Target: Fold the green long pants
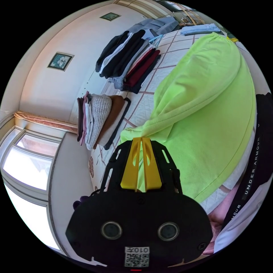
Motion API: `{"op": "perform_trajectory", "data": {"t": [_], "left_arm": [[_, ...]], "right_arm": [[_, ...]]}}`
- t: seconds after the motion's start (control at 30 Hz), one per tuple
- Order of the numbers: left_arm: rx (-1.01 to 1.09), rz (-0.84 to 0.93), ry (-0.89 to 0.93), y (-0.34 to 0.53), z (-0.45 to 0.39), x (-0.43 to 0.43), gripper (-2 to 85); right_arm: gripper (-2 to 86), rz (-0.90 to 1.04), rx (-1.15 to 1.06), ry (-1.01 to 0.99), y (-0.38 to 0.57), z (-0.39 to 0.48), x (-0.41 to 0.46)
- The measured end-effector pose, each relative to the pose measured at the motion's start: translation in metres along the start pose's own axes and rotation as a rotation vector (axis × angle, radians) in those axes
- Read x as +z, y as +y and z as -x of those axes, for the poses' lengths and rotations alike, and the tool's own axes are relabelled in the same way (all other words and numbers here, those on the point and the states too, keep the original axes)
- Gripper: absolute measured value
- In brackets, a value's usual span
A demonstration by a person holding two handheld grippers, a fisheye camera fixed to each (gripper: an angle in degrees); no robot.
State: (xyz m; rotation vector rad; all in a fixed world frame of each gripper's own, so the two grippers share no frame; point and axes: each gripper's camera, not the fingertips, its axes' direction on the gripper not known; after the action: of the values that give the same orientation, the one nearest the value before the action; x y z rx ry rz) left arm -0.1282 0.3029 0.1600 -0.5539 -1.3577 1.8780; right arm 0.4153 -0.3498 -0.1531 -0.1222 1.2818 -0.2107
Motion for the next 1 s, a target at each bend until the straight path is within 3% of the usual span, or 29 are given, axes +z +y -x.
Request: {"op": "perform_trajectory", "data": {"t": [0.17,0.4,0.6,0.73,0.87,1.0], "left_arm": [[-0.005,-0.001,0.000,0.000,0.008,0.005,-0.3],[-0.041,0.012,-0.088,0.002,0.026,-0.021,-0.2],[0.074,0.039,-0.080,0.012,-0.033,-0.034,-0.1],[0.139,0.111,-0.076,0.026,-0.085,0.011,0.6],[0.049,0.075,-0.038,0.047,-0.066,0.024,2.6],[-0.121,0.024,0.107,0.080,-0.017,0.025,5.0]], "right_arm": [[7.4,0.020,0.066,-0.026,0.009,0.004,0.007],[6.1,-0.210,-0.141,0.093,0.029,0.057,-0.064],[6.2,-0.019,-0.038,0.137,0.031,0.008,0.007],[7.0,-0.126,0.005,0.065,0.056,0.008,-0.005],[7.8,-0.246,-0.022,0.209,0.103,0.044,-0.031],[8.9,-0.327,-0.091,0.174,0.180,0.078,-0.040]]}}
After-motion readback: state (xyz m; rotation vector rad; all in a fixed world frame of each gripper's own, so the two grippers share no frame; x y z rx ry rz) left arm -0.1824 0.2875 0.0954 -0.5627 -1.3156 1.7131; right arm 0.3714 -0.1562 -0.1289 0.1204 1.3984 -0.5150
